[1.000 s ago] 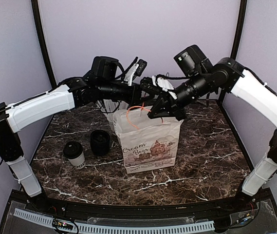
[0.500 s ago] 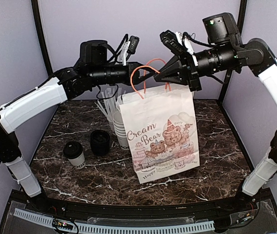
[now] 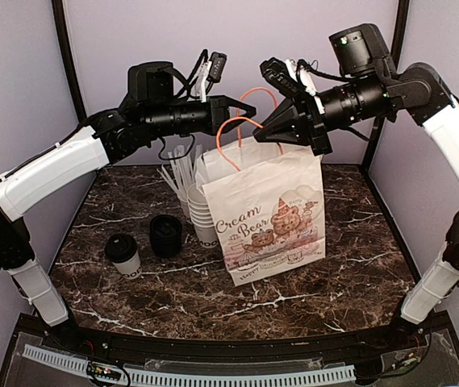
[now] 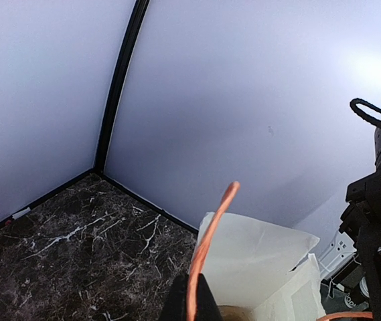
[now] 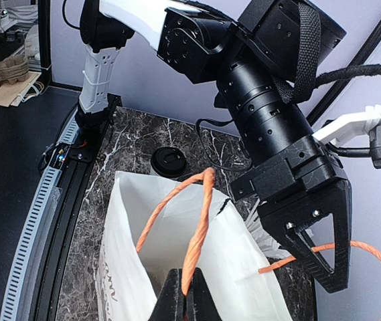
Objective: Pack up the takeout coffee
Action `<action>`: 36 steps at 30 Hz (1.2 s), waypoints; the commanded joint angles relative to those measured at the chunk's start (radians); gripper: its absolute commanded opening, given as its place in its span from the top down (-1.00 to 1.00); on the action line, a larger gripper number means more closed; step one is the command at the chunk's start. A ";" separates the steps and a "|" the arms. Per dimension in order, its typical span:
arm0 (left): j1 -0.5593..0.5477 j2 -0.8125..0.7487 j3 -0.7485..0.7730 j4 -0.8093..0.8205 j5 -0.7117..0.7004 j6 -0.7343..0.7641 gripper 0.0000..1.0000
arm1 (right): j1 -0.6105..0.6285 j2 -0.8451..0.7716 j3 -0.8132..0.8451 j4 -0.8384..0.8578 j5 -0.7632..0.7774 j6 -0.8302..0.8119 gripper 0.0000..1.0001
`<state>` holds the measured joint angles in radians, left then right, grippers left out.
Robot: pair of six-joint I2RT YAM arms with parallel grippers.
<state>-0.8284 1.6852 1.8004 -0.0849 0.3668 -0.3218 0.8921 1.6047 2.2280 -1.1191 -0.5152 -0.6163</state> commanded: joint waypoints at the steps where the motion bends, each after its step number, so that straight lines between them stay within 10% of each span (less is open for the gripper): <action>1: 0.005 -0.050 0.020 0.007 -0.007 0.017 1.00 | 0.005 0.011 0.018 0.013 0.002 -0.003 1.00; 31: 0.005 -0.055 -0.042 0.009 -0.052 0.056 0.93 | 0.005 0.046 0.000 -0.009 -0.003 -0.013 1.00; 36: 0.005 -0.055 -0.044 -0.027 -0.134 0.067 -0.28 | 0.005 0.050 0.000 -0.044 0.016 -0.034 -0.01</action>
<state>-0.8284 1.6821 1.7691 -0.0898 0.2966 -0.2714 0.8921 1.6531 2.2269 -1.1465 -0.5117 -0.6319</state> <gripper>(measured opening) 0.457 0.343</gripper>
